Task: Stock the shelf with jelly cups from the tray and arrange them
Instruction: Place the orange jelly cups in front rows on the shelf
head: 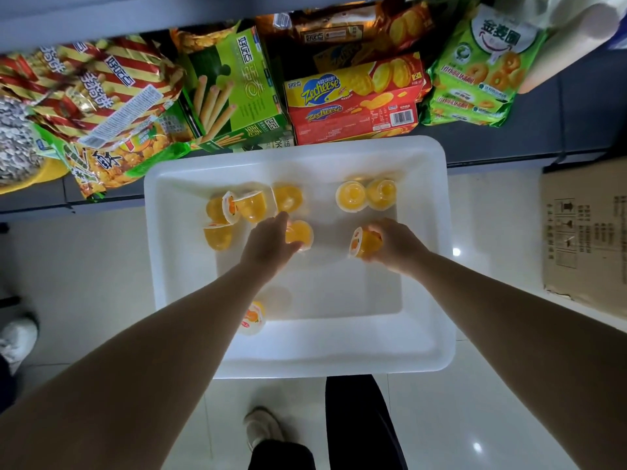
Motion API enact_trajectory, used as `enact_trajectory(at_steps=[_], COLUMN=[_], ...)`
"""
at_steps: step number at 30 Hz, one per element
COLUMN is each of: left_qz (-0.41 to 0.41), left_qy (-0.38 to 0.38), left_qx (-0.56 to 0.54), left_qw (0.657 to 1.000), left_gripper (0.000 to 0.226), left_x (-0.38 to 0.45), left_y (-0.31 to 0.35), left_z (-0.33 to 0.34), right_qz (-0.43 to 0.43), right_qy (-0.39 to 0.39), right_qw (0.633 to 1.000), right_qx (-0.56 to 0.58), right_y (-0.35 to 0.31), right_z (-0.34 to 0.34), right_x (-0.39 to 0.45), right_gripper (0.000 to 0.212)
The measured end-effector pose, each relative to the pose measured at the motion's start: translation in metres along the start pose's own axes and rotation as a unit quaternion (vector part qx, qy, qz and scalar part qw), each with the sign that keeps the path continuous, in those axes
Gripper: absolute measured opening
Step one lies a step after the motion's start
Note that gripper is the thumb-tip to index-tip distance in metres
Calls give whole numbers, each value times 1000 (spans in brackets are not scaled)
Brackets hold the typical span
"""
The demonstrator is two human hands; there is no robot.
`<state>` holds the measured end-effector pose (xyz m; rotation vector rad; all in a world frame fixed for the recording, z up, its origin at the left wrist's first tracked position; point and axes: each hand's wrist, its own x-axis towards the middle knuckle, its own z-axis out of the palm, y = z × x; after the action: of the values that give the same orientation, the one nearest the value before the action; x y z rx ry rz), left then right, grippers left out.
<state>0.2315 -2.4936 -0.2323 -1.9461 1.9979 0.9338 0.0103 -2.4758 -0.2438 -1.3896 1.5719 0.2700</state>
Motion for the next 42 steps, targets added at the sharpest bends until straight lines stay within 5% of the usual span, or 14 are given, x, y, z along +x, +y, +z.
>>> enact_trajectory(at_steps=[6, 9, 12, 16, 20, 26, 30, 34, 42], left_qz=[-136, -226, -229, -190, -119, -19, 31, 68, 182], left_qy=[-9, -67, -86, -107, -142, -168, -130, -104, -37], left_qx=[-209, -511, -668, -759, -770, -760, -755, -748, -721], left_qw=[968, 827, 703, 614, 611, 628, 642, 652, 667], left_gripper=[33, 25, 16, 10, 10, 16, 35, 7, 19], left_x=[-7, -19, -33, -53, -88, -171, -230, -299, -416], left_y=[-9, -7, 0, 10, 18, 25, 33, 53, 105], left_z=[-3, -11, -24, -53, -95, -179, -248, -326, -481], right_qz=[19, 28, 42, 32, -2, -89, -156, -233, -327], right_qy=[28, 42, 61, 80, 112, 146, 176, 214, 288], right_qw=[996, 990, 976, 950, 921, 884, 853, 831, 793], right_qx=[79, 131, 206, 301, 374, 436, 465, 457, 425], right_y=[2, 1, -4, -24, -60, -130, -188, -246, -338], right_z=[2, 0, -3, -15, -33, -68, -99, -132, -210], right_x=[-7, -17, -35, -64, -106, -206, -293, -386, -551], right_gripper=[62, 55, 52, 43, 31, 41, 49, 34, 31])
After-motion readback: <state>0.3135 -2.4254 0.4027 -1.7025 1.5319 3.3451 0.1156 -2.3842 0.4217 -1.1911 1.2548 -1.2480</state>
